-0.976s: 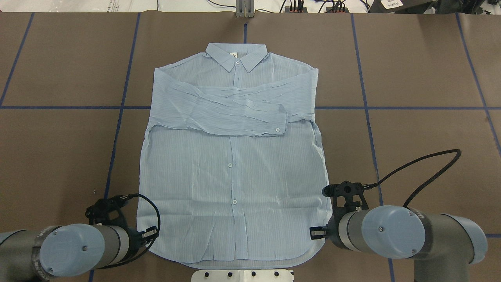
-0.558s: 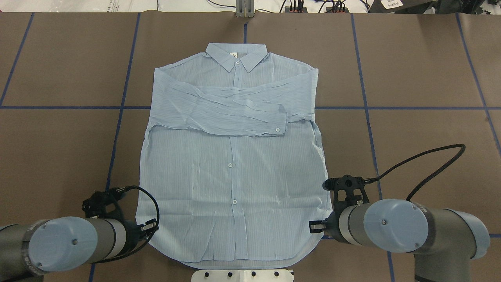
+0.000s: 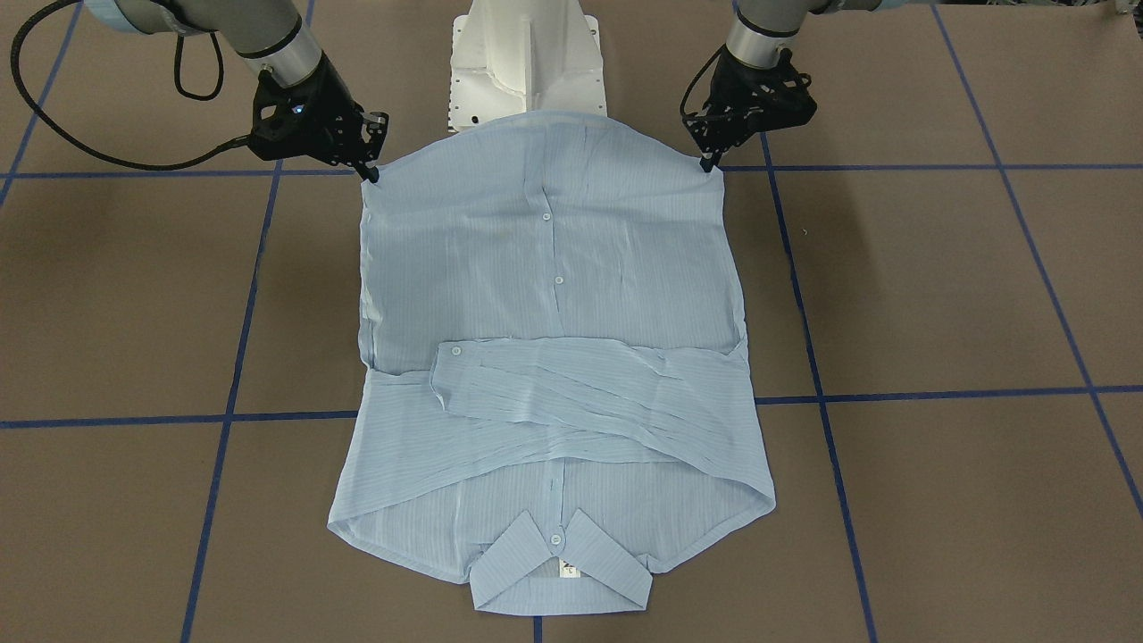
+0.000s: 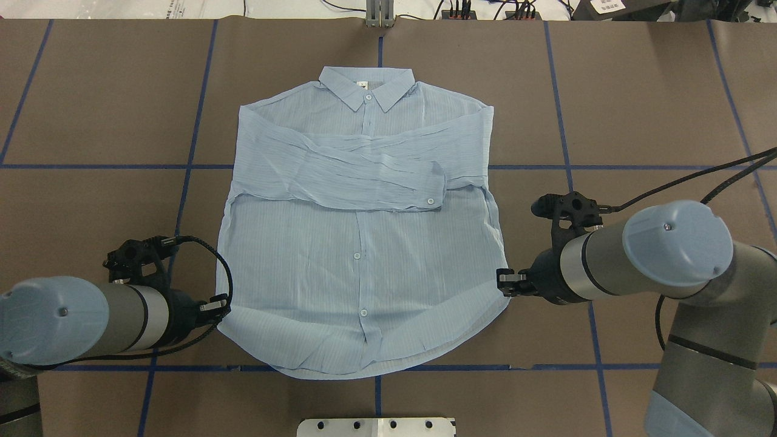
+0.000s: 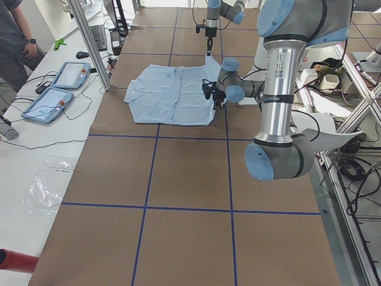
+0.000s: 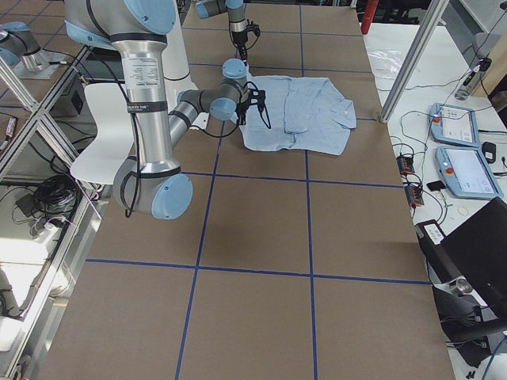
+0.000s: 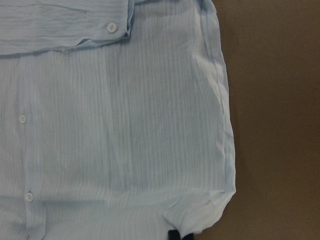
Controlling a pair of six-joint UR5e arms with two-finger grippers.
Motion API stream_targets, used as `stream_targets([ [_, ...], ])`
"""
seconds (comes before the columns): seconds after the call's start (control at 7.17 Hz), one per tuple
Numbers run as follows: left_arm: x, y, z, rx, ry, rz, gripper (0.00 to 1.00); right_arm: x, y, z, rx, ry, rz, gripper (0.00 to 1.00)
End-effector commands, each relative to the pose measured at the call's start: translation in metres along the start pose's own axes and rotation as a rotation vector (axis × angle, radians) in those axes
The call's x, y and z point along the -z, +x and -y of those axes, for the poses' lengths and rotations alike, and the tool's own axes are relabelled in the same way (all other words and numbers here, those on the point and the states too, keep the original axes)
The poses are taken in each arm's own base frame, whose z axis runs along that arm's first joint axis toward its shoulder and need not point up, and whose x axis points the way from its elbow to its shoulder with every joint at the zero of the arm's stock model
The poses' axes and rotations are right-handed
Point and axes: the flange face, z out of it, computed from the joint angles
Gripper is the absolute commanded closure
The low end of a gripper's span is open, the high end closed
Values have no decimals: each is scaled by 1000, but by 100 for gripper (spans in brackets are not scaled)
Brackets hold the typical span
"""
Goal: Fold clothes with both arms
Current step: 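Lift the hem with both grippers and fold it toward the collar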
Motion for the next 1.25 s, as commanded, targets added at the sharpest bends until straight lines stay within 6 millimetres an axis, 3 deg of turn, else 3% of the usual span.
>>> stream_targets([
  [0.0,19,11,24,28,-20,-40,100,13,-6,15,-11,5,30,100],
  [0.28,42,10,44,52,-29,-69,100,30,4,34,-41,-7,43,100],
  [0.42,45,7,50,59,-29,-69,100,41,10,46,-49,-7,52,100],
  [0.7,47,9,50,60,-28,-73,100,45,14,54,-51,-3,53,100],
  [0.98,53,12,62,72,-6,-87,100,48,13,62,-55,14,56,100],
  [1.12,60,11,75,80,18,-97,100,52,1,79,-60,40,71,100],
])
